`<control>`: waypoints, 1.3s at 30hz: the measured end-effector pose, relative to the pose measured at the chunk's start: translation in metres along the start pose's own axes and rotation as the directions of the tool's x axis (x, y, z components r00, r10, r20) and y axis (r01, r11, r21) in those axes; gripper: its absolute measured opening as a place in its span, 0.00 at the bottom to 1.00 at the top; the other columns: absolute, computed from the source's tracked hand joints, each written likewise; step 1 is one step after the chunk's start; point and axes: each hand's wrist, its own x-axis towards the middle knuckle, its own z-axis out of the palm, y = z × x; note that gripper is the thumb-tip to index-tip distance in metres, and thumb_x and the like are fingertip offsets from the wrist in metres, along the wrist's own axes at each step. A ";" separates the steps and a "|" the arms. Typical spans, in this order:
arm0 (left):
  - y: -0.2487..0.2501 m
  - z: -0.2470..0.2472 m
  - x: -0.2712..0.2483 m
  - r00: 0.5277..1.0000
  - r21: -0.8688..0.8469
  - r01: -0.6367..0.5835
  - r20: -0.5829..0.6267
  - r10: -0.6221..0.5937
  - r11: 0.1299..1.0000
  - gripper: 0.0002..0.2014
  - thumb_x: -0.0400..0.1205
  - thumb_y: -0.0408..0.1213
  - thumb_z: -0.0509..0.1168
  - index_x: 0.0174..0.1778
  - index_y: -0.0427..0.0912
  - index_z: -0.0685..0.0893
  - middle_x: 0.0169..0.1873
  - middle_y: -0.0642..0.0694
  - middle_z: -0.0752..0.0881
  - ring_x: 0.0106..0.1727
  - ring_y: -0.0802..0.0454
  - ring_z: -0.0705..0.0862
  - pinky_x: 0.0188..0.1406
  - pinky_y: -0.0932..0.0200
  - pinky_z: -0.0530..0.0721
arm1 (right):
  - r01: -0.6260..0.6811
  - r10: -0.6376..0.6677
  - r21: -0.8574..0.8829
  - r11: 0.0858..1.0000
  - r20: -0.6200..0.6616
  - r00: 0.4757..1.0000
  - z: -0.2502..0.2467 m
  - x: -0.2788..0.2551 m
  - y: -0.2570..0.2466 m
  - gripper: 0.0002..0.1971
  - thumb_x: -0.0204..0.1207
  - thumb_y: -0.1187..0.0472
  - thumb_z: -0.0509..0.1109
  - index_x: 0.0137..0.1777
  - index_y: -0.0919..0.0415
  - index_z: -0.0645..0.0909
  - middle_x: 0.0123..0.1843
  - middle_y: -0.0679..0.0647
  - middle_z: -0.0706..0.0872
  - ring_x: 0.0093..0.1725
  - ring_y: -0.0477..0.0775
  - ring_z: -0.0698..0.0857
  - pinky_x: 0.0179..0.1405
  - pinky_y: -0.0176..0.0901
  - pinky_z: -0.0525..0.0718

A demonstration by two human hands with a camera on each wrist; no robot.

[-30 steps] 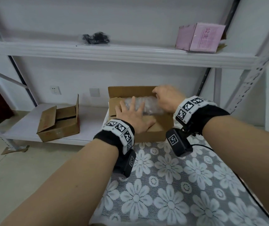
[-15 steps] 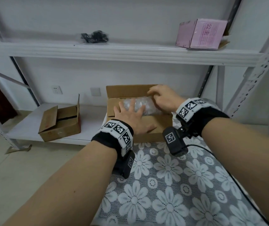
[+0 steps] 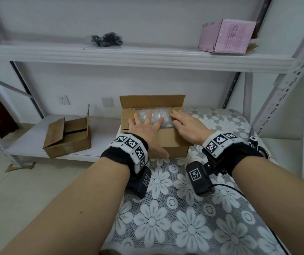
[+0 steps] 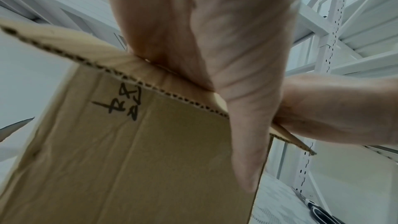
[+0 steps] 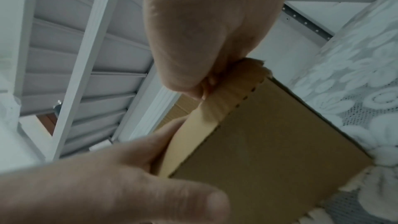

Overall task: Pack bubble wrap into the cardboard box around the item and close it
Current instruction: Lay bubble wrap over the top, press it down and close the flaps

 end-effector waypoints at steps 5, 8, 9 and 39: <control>0.001 -0.003 -0.005 1.000 -0.008 0.009 0.004 -0.009 1.000 0.55 0.70 0.63 0.70 0.83 0.59 0.40 0.84 0.43 0.36 0.82 0.29 0.41 0.80 0.32 0.48 | -0.012 0.014 -0.093 0.996 0.024 1.000 0.001 -0.001 -0.007 0.29 0.86 0.45 0.48 0.83 0.60 0.58 0.85 0.55 0.56 0.84 0.55 0.55 0.82 0.50 0.51; -0.006 -0.004 -0.013 1.000 -0.027 -0.010 -0.017 0.009 1.000 0.52 0.74 0.57 0.68 0.83 0.56 0.38 0.83 0.39 0.36 0.83 0.31 0.43 0.82 0.38 0.49 | -0.032 0.039 -0.081 0.996 0.086 0.996 -0.003 -0.012 -0.011 0.40 0.80 0.34 0.51 0.84 0.58 0.50 0.86 0.54 0.48 0.85 0.54 0.46 0.82 0.50 0.45; -0.009 -0.005 -0.016 1.000 -0.050 -0.005 -0.022 0.004 0.999 0.52 0.74 0.54 0.69 0.84 0.54 0.38 0.83 0.36 0.37 0.83 0.33 0.45 0.82 0.40 0.51 | -0.034 0.041 -0.071 0.997 0.111 0.993 -0.005 -0.016 -0.012 0.43 0.77 0.32 0.54 0.85 0.57 0.48 0.86 0.53 0.47 0.85 0.54 0.44 0.82 0.51 0.44; -0.066 -0.007 -0.028 0.937 -0.660 0.003 -0.260 -0.232 0.751 0.39 0.68 0.73 0.64 0.67 0.48 0.82 0.63 0.49 0.85 0.63 0.52 0.82 0.63 0.55 0.80 | -0.073 0.135 0.361 0.930 -0.149 0.980 -0.011 -0.027 0.011 0.31 0.74 0.40 0.70 0.72 0.59 0.75 0.68 0.50 0.80 0.67 0.51 0.78 0.66 0.44 0.75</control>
